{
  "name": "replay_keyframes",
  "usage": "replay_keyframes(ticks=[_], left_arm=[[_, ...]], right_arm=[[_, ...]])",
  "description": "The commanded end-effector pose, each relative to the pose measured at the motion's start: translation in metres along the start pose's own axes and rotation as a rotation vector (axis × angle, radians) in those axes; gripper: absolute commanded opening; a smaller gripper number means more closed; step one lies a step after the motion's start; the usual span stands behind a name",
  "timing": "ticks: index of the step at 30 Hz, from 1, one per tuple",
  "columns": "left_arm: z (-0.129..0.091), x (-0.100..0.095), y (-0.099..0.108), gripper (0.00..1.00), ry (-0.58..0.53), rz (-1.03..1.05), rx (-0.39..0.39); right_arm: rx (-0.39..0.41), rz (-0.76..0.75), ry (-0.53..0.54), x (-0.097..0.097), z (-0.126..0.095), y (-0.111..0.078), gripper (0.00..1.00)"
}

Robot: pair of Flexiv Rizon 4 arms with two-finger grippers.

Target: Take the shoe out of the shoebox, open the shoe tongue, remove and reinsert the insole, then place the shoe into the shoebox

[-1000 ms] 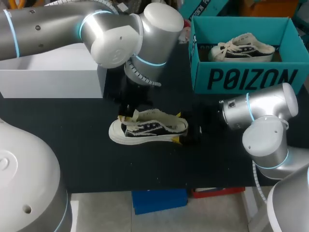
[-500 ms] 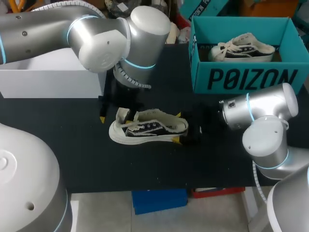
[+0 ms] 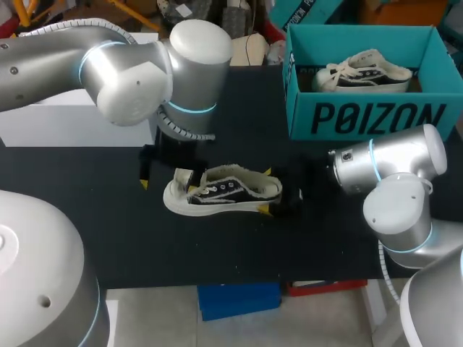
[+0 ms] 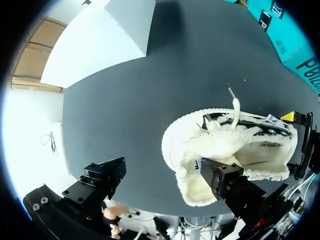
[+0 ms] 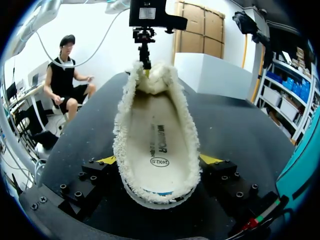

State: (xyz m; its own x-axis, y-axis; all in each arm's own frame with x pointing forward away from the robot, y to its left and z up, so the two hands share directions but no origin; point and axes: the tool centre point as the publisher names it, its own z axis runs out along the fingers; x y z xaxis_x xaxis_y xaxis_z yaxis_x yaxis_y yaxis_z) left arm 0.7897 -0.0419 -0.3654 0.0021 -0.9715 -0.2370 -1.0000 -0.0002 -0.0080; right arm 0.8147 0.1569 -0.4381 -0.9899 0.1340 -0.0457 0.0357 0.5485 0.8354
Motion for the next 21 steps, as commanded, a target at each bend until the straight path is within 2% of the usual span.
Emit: replay_keyframes(ticks=[1, 6, 7, 8, 13, 17, 18, 20, 21], left_arm=[[-0.035, -0.012, 0.008, 1.00, 0.078, 0.038, 0.083], [-0.085, 0.005, 0.012, 1.00, 0.255, 0.248, 0.195], [-0.093, 0.010, 0.013, 0.39, 0.295, 0.312, 0.213], [-0.099, 0.015, 0.013, 0.00, 0.339, 0.372, 0.225], [-0.119, 0.046, 0.011, 0.00, 0.680, 0.838, 0.175], [-0.118, 0.067, 0.001, 0.00, 0.858, 1.127, 0.130], [-0.117, 0.073, -0.006, 0.00, 0.868, 1.143, 0.104], [-0.115, 0.086, -0.017, 0.00, 0.768, 1.108, 0.060], [-0.115, 0.086, -0.017, 0.00, 0.768, 1.108, 0.060]], right_arm=[[0.002, 0.001, -0.002, 0.000, 0.001, -0.002, 0.00], [0.002, 0.001, -0.002, 0.000, 0.001, -0.002, 0.00], [0.002, 0.001, -0.002, 0.000, 0.001, -0.002, 0.00], [0.002, 0.001, -0.002, 0.000, 0.001, -0.002, 0.00], [0.002, 0.001, -0.002, 0.000, 0.001, -0.002, 0.00], [0.002, 0.001, -0.002, 0.000, 0.001, -0.002, 0.00], [0.002, 0.001, -0.002, 0.000, 0.001, -0.002, 0.00], [0.002, 0.001, -0.002, 0.000, 0.001, -0.002, 0.00], [0.002, 0.001, -0.002, 0.000, 0.001, -0.002, 0.00]])
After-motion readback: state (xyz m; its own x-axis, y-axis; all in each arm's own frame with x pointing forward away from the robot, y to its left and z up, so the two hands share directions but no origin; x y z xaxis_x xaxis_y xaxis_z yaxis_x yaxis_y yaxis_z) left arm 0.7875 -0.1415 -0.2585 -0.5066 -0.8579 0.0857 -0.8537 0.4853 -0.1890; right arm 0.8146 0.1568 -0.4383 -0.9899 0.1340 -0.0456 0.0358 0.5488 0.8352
